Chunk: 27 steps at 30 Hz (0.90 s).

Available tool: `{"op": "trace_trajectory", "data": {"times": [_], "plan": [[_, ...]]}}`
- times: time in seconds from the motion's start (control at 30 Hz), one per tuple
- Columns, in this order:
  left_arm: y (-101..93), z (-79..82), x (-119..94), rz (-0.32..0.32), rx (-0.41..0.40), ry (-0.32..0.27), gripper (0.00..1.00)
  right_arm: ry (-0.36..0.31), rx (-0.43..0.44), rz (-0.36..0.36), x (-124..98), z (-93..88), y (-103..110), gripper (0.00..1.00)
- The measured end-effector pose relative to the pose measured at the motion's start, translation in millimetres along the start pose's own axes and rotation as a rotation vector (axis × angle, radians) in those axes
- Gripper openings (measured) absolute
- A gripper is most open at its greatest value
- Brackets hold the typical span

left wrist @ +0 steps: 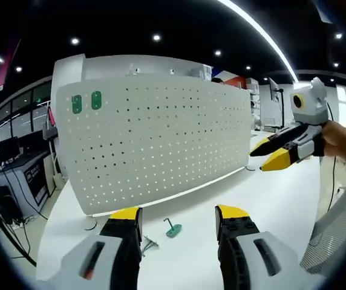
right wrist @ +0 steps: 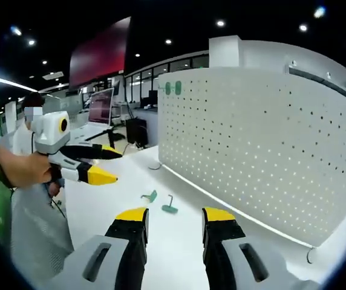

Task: Insert the hook assembly into the mounting plate slot until the hook locks in place.

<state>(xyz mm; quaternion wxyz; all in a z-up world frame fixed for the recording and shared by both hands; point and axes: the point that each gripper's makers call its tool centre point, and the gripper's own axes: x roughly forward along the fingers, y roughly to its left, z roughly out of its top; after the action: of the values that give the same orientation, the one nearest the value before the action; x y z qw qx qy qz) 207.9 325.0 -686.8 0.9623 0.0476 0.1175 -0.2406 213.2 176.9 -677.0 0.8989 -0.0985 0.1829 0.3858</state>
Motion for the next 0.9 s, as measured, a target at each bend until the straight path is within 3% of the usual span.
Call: {"op": "trace_trajectory", "data": {"times": [0.2, 0.9], "plan": [[-2.7, -8.3, 2, -0.012, -0.004, 0.021, 0.5, 0.055, -0.023, 0.046, 22, -12.2, -1, 0.35], [-9.9, -25.5, 7, -0.042, -0.003, 0.071, 0.49, 0.143, -0.073, 0.182, 93, -20.7, 2, 0.34]]}}
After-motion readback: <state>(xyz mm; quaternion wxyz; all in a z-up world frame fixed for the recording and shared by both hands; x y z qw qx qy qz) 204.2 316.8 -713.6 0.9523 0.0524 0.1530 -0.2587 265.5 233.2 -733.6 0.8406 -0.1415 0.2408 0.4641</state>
